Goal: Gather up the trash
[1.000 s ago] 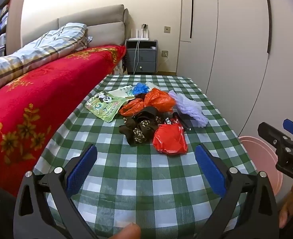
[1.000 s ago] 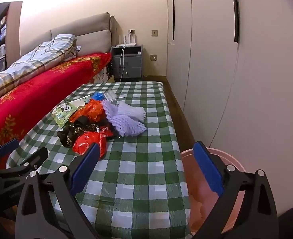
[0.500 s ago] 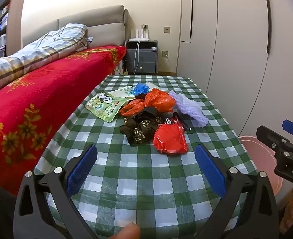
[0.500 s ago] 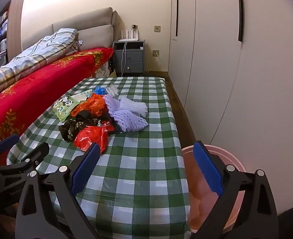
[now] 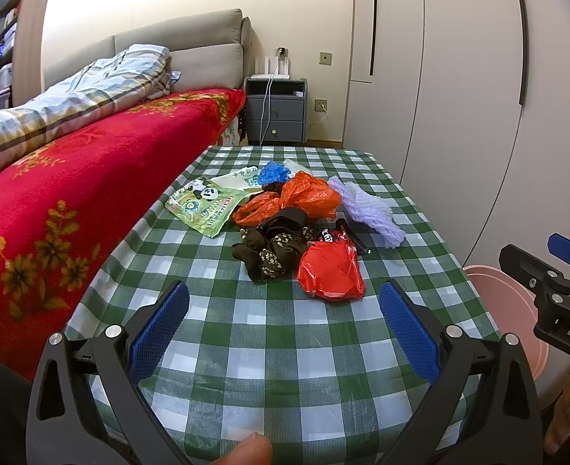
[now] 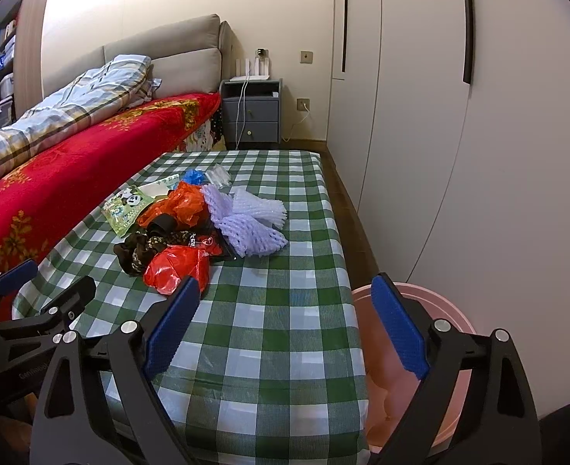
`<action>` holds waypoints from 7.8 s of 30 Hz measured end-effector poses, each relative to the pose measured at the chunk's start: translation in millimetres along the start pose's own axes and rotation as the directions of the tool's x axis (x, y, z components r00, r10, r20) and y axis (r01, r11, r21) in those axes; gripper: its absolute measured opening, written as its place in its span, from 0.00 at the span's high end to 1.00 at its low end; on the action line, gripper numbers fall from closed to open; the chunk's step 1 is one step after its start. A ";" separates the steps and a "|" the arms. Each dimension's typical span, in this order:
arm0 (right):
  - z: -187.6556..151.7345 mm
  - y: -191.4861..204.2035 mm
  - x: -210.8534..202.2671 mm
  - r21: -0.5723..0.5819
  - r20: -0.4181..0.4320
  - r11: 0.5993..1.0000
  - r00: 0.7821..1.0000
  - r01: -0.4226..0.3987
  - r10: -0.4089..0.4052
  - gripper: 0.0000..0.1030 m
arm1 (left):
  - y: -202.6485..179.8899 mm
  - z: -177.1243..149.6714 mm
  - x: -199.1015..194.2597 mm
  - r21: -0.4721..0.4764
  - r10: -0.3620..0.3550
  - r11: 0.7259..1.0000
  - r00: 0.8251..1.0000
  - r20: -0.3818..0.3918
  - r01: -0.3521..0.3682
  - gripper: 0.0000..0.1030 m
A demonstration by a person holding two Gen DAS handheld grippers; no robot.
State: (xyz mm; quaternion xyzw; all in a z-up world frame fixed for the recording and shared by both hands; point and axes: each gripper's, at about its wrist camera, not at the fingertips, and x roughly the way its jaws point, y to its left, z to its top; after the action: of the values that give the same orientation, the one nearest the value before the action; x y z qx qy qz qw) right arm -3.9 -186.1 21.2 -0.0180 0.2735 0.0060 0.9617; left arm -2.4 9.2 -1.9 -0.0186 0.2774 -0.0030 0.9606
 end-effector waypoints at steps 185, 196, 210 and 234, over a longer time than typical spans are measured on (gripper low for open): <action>2.9 -153.1 -15.5 0.316 -0.070 0.943 0.994 0.100 -0.082 0.91 | -189.4 23.9 46.4 0.056 -0.460 0.886 0.888 -0.025 0.461 0.91; 1.1 -158.8 -13.1 0.340 -0.084 0.932 0.991 0.123 -0.100 0.85 | -217.7 13.8 73.3 0.026 -0.522 0.848 0.842 -0.135 0.529 0.66; 1.6 -153.8 -11.9 0.327 -0.081 0.934 0.989 0.146 -0.126 0.67 | -178.2 18.7 72.1 -0.007 -0.469 0.882 0.877 -0.106 0.471 0.58; 17.9 -64.4 8.3 0.146 0.034 0.988 0.999 -0.043 0.038 0.68 | -47.2 30.8 59.0 -0.095 -0.249 0.964 0.968 -0.014 0.247 0.65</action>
State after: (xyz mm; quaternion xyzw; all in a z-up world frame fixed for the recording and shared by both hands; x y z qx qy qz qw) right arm 13.9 -249.7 34.1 0.0586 0.2583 0.0055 0.9643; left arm 64.1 -37.9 -5.6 -0.0977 0.2851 -0.1106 0.9471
